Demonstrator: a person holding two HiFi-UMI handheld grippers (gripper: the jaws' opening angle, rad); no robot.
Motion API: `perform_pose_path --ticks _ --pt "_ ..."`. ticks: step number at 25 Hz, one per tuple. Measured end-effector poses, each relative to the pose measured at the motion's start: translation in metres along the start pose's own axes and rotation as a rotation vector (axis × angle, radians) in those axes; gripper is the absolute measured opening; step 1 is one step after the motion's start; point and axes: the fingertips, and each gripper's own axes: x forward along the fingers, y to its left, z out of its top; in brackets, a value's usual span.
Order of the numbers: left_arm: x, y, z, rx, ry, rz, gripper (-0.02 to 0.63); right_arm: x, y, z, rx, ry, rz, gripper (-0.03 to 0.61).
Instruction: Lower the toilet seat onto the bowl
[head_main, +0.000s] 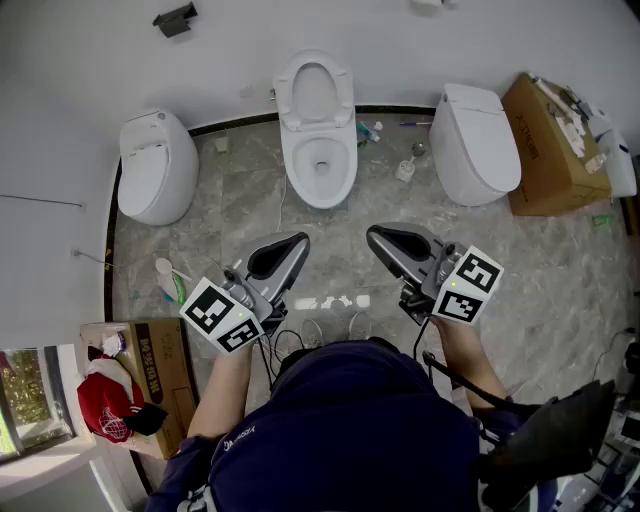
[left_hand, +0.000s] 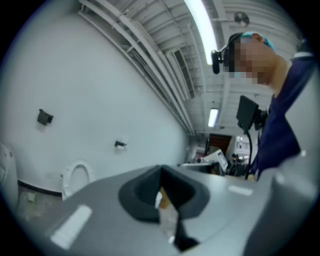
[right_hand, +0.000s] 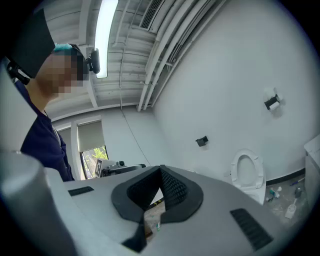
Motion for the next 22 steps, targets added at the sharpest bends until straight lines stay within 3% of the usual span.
perform_pose_path --ticks 22 --pt "0.056 0.009 -0.001 0.011 0.007 0.043 0.002 -0.014 -0.053 0.012 0.004 0.04 0.027 0.008"
